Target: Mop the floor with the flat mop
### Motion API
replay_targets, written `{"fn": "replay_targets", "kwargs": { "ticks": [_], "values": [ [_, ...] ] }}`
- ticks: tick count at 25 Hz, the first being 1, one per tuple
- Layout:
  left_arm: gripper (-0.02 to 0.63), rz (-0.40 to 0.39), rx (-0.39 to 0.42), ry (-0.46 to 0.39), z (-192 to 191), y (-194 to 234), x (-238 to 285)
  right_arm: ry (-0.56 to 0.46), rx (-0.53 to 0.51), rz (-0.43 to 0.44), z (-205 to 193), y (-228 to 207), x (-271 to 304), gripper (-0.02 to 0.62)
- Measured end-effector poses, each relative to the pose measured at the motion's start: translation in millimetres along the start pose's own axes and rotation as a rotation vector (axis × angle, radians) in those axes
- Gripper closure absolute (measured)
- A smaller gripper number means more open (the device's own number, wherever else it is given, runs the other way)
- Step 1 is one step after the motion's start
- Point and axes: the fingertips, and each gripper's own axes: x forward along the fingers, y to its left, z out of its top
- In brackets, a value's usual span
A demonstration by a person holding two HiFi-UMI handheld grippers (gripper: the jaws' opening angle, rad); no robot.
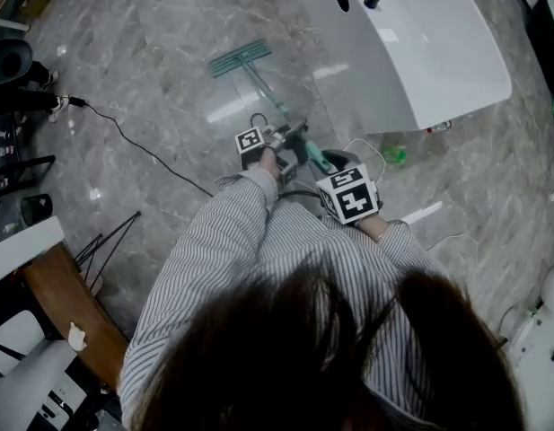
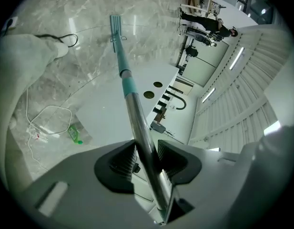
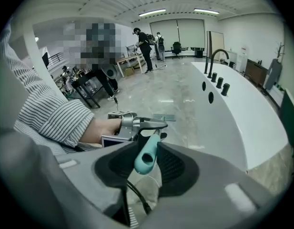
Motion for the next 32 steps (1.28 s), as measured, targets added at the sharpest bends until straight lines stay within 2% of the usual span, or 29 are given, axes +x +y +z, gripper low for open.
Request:
{"fn": "replay_targets", "kwargs": {
  "ticks": [5, 9, 12, 18, 21, 24, 28, 32],
  "values": [
    [0.456, 0.029, -0.007, 0.006, 97, -78, 26, 0.016, 0.001, -0.017, 117, -8, 54, 0.472],
    [0.457, 0.047, -0.007, 0.015, 159, -119, 47, 0.039, -0.001, -0.011, 183, -20, 92, 0.471],
    [0.457, 0.075, 0.023, 0.011, 212, -137, 69, 0.041, 0.007, 0.005, 230, -37, 121, 0.469],
    [0.457, 0.059, 0.036, -0.02, 311, -210, 135, 0.032, -0.038, 0.044, 338, -91, 186, 0.465],
    [0.455, 0.055, 0.067, -0.044, 359, -250, 175, 0.033, -0.068, 0.066, 399, -127, 207, 0.465],
    [0.454, 0.035, 0.063, -0.068, 396, -291, 208, 0.026, -0.093, 0.069, 459, -156, 222, 0.468],
    [0.454, 0.02, 0.065, -0.118, 456, -341, 234, 0.008, -0.085, 0.077, 531, -175, 251, 0.468],
    [0.454, 0.031, 0.067, -0.121, 513, -375, 248, 0.016, -0.098, 0.084, 587, -182, 290, 0.468]
  ]
}}
